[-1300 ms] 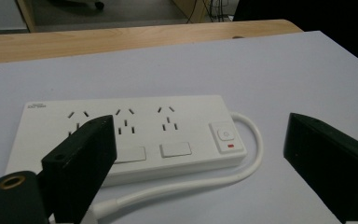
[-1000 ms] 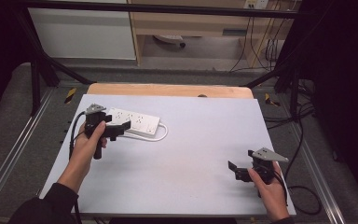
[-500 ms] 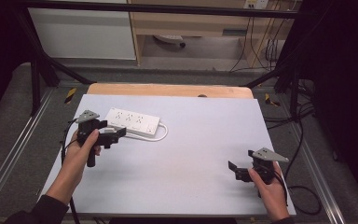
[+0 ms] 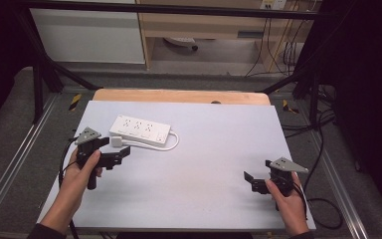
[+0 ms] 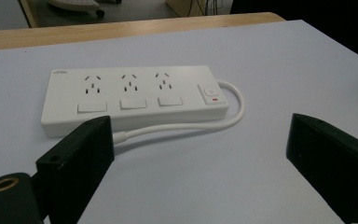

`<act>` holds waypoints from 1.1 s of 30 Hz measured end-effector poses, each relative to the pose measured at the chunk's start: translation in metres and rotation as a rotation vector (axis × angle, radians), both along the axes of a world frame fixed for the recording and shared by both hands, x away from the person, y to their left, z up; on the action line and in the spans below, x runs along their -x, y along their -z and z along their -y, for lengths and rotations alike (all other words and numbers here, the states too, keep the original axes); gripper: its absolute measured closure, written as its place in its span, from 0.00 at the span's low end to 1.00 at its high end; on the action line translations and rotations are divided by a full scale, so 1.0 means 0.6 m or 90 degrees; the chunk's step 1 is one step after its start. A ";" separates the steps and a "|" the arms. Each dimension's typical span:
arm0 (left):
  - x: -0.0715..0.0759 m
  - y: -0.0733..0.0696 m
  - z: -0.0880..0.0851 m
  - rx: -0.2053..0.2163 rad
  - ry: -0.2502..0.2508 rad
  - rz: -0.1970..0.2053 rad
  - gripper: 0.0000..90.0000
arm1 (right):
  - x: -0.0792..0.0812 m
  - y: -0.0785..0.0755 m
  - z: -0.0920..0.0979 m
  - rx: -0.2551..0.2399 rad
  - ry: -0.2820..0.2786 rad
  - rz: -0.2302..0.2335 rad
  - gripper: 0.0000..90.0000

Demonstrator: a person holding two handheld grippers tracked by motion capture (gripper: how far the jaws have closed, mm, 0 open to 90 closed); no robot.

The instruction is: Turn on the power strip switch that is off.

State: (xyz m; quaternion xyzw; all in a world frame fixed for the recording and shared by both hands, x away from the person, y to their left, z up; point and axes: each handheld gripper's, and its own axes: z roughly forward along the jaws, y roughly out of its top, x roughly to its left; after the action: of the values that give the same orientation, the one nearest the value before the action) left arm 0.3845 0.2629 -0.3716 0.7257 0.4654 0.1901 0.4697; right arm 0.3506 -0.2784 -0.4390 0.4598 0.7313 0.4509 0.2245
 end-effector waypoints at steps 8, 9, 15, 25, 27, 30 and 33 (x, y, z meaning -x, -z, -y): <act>0.023 0.011 -0.013 0.004 0.002 -0.008 0.08 | 0.000 0.000 0.001 -0.001 0.001 -0.002 0.03; 0.026 0.012 -0.015 0.008 0.000 -0.007 0.08 | 0.000 0.000 0.000 -0.001 0.001 -0.002 0.03; 0.039 0.018 -0.021 0.016 -0.001 -0.007 0.08 | 0.000 0.001 0.001 0.000 0.001 -0.003 0.03; 0.062 0.028 -0.024 0.012 0.002 -0.003 0.08 | 0.000 0.001 0.001 -0.001 0.002 -0.002 0.03; 0.068 0.033 -0.022 0.009 0.003 -0.008 0.08 | 0.000 0.001 0.001 -0.001 0.002 -0.002 0.03; 0.078 0.043 -0.018 0.003 0.009 -0.010 0.08 | -0.001 0.001 0.001 0.000 0.002 -0.002 0.03; 0.088 0.055 -0.013 0.009 0.015 -0.017 0.08 | 0.000 0.001 0.001 0.000 0.002 -0.002 0.03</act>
State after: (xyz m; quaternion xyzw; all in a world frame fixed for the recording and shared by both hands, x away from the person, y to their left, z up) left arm 0.3316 0.2706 -0.4044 0.7304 0.4644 0.1719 0.4705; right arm 0.3508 -0.2790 -0.4393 0.4615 0.7310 0.4500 0.2240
